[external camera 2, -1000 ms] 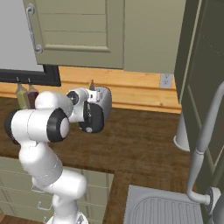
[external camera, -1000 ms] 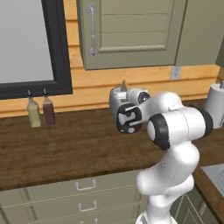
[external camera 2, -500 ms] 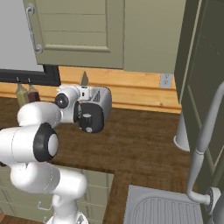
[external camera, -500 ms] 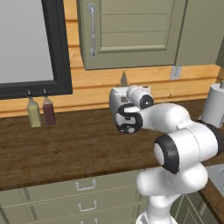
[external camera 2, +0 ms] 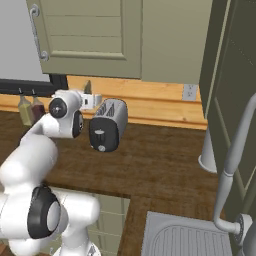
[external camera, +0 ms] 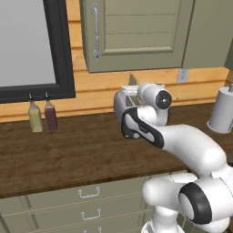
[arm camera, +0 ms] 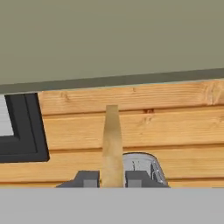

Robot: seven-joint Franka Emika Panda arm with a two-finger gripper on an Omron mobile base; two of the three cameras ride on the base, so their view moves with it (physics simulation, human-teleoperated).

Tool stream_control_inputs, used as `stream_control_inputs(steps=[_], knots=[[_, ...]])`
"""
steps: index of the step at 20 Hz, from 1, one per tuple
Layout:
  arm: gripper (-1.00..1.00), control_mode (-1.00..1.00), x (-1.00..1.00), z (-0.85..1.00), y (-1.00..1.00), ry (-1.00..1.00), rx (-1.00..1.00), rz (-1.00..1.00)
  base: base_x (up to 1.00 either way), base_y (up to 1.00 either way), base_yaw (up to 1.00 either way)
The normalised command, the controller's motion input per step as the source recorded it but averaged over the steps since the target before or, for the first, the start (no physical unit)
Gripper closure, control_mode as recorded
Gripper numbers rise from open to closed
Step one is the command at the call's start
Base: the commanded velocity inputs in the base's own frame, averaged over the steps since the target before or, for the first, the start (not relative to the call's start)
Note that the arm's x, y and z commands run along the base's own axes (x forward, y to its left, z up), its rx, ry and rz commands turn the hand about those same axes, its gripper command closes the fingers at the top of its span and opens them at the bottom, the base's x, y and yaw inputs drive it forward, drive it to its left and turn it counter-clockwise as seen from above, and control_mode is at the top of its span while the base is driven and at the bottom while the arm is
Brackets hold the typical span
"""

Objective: Start the toaster. Once the lever pops up, take the bread to the plate on the dining counter.

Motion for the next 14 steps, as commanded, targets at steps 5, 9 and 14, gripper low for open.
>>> stream_control_inputs(steps=[5, 9, 14], knots=[[1.00, -1.00, -0.94, 0.26, -0.11, 0.24, 0.05, 0.06, 0.00, 0.00, 0.00], [1.00, -1.00, -1.00, -0.01, -0.26, 0.23, 0.02, 0.12, 0.00, 0.00, 0.00], [1.00, -1.00, -0.95, -0.10, -0.06, 0.14, 0.00, 0.13, 0.00, 0.00, 0.00]])
